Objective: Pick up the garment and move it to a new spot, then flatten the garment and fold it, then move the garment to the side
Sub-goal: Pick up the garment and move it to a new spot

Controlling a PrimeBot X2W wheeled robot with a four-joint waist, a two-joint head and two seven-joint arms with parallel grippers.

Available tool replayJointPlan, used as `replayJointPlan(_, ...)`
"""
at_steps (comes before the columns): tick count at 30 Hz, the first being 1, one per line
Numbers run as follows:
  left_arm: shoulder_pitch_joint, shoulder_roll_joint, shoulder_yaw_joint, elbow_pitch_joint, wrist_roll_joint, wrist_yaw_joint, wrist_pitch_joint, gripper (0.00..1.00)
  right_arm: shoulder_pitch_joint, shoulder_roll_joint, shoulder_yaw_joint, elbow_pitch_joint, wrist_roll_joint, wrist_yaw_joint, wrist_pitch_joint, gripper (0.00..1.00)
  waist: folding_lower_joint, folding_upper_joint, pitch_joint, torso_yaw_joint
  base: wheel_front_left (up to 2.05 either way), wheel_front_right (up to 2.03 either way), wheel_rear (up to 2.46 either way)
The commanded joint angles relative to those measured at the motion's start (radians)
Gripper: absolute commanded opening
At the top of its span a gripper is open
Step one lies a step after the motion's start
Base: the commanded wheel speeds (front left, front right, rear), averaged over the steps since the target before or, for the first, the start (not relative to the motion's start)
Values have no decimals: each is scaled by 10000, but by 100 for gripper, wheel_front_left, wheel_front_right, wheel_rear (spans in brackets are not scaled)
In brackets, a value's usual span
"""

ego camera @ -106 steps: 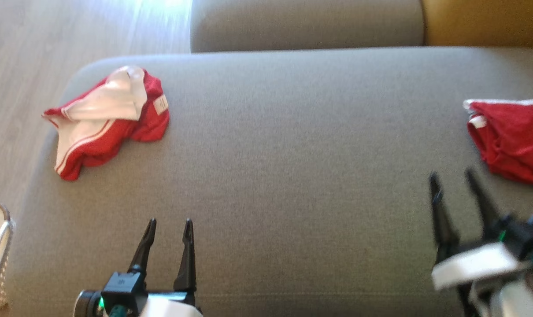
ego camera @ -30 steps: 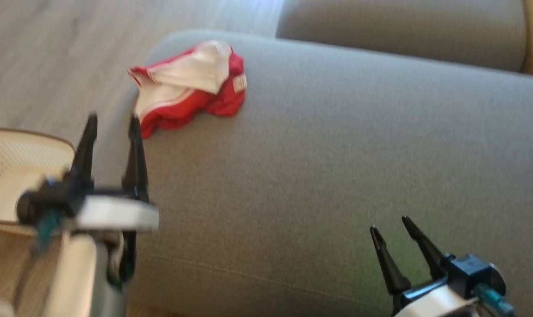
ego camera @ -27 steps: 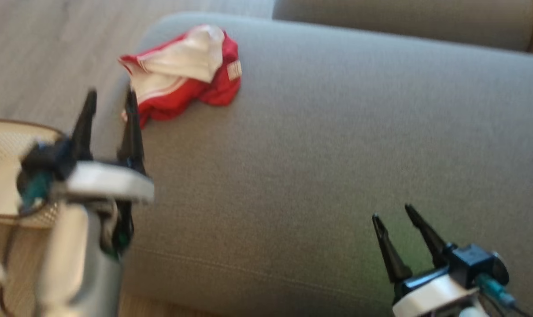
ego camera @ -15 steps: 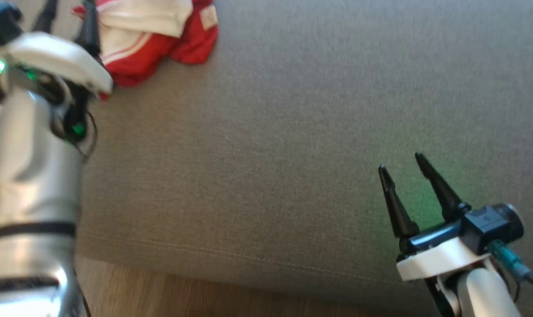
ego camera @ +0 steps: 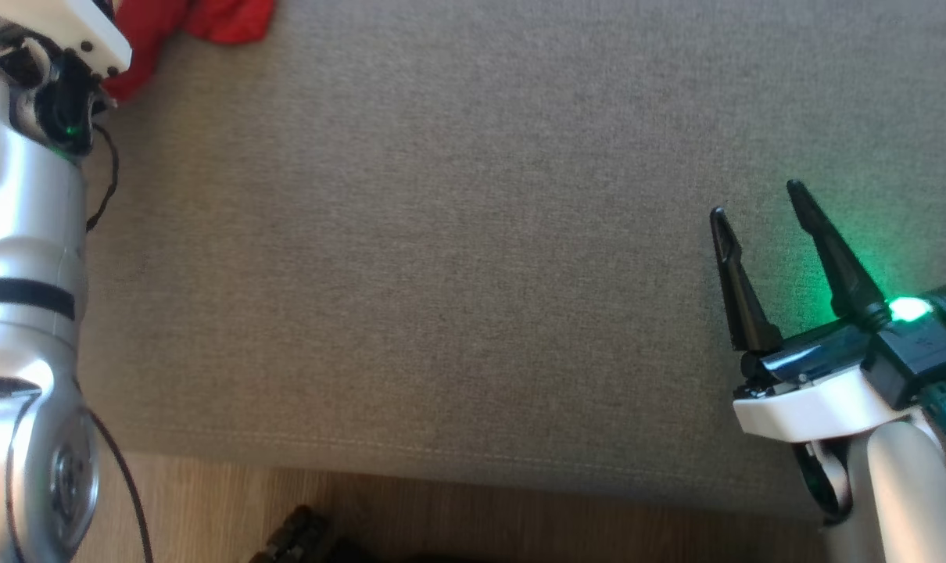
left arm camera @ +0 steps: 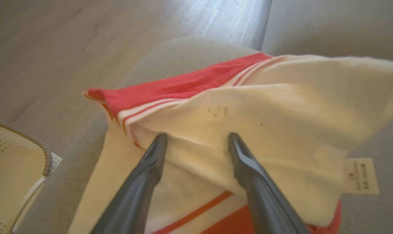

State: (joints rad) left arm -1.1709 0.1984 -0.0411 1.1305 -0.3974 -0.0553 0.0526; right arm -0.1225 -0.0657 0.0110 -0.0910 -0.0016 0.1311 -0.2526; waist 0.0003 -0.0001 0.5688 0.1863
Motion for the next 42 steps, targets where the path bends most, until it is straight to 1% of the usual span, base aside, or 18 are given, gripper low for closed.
replayJointPlan(1,-406,579,121,-39,99,102,82,100,-56,-36,240,-413,-71,-4,-91,100,-3,1,391,-165,0,0,0)
replayJointPlan(3,-566,515,58,227,129,177,36,100,-60,-65,236,-479,-86,-4,-91,100,-3,1,551,-165,0,0,0)
replayJointPlan(6,-698,415,-59,618,161,141,29,100,-116,-104,259,-557,-106,-4,-91,100,-3,1,730,-184,0,0,0)
replayJointPlan(12,-806,355,-306,1059,186,-224,76,100,-330,-68,323,-687,-34,-4,-91,100,-3,1,945,-305,0,0,0)
replayJointPlan(13,-828,354,-367,1092,206,-292,65,39,-354,-58,338,-687,-22,-4,-91,100,-3,1,963,-317,0,0,0)
replayJointPlan(14,-858,354,-417,1101,225,-340,-39,0,-372,-46,353,-685,-16,-4,-91,100,-3,1,969,-327,0,0,0)
replayJointPlan(16,-907,363,-576,1078,329,-425,-347,0,-418,-23,400,-647,19,-4,-91,100,-3,1,917,-355,0,0,0)
replayJointPlan(19,-940,426,-688,938,390,-514,-1162,0,-515,9,456,-564,118,-4,-91,100,-3,1,667,-428,0,0,0)
replayJointPlan(23,-843,462,-876,631,486,-621,-2475,0,-604,70,551,-427,253,-4,-91,100,-3,1,25,-592,0,0,0)
replayJointPlan(26,-717,479,-1158,172,662,-688,-2967,0,-664,111,550,-333,366,-4,-91,100,-3,1,-507,-726,0,0,0)
replayJointPlan(29,-404,388,-1411,-527,740,-728,-3113,0,-645,138,555,-223,525,-4,-91,100,-3,1,-1161,-868,0,0,0)
replayJointPlan(32,50,248,-1663,-1415,614,-745,-3136,0,-540,148,662,-115,958,-4,-91,100,-3,1,-1842,-1093,0,0,0)
replayJointPlan(37,1192,200,-2817,-3265,355,-750,-3141,0,-317,152,698,-34,1552,-4,-91,100,-3,1,-2819,-1699,0,0,0)
replayJointPlan(38,1424,214,-3072,-3634,296,-751,-3141,0,-275,152,692,-45,1625,-4,-92,100,-3,1,-2959,-1839,0,0,0)
replayJointPlan(39,1424,214,-3072,-3634,296,-751,-3141,0,-275,152,692,-45,1625,-4,-92,100,-3,1,-2959,-1839,0,0,0)
replayJointPlan(42,2155,127,-3761,-4684,56,-751,-3106,0,-126,152,655,-110,1776,-4,-92,100,-3,1,-3274,-2228,0,0,0)
